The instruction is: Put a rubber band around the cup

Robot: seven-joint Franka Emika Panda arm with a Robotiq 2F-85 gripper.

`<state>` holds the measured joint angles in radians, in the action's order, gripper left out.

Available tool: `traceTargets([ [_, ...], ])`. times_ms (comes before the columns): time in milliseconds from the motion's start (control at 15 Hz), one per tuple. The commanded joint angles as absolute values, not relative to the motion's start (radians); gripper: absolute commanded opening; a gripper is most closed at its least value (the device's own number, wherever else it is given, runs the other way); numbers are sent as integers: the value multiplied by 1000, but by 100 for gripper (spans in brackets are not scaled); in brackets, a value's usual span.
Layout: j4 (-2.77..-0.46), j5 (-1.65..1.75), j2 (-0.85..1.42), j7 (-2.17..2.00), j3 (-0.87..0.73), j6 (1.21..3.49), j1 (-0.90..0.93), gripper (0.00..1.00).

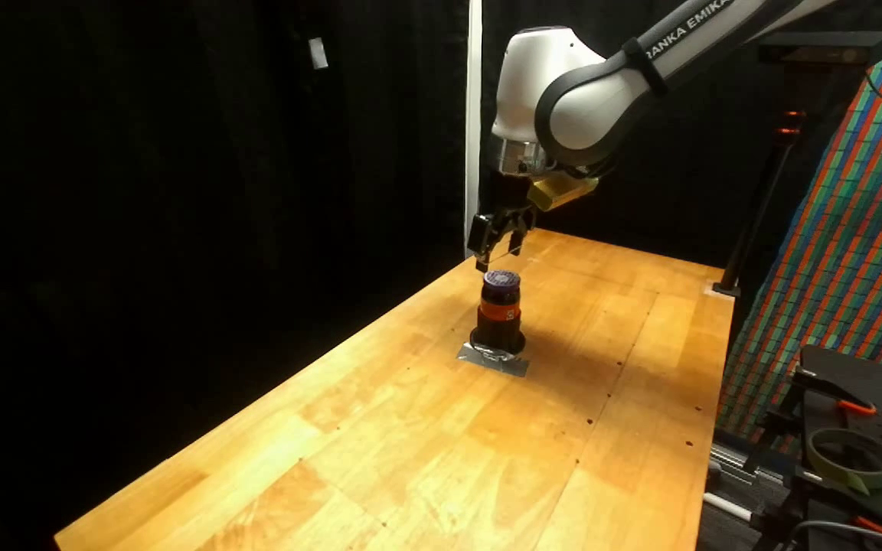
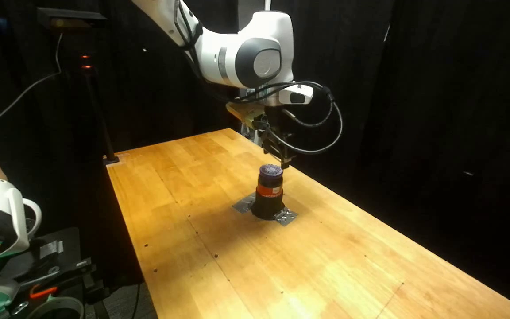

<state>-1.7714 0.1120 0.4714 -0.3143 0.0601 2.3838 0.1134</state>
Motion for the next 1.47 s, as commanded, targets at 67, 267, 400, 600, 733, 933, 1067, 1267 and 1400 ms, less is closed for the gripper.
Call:
traceTargets([
  [67, -1663, 98, 572, -339, 22, 2382, 151, 100],
  [267, -1629, 99, 615, -351, 9, 2379, 159, 100],
  [400, -1610, 95, 639, -353, 4, 2373, 161, 100],
  [600, -1593, 68, 660, -331, 14, 2329, 147, 100],
  [733, -1579, 26, 669, -291, 35, 2257, 127, 100],
  [933, -1567, -42, 656, -220, 61, 2121, 104, 100],
  [1067, -1570, -59, 637, -201, 59, 2077, 101, 100],
  [1267, -1604, -78, 606, -178, 58, 2062, 91, 100],
  [1400, -1631, -90, 594, -162, 59, 2066, 85, 100],
])
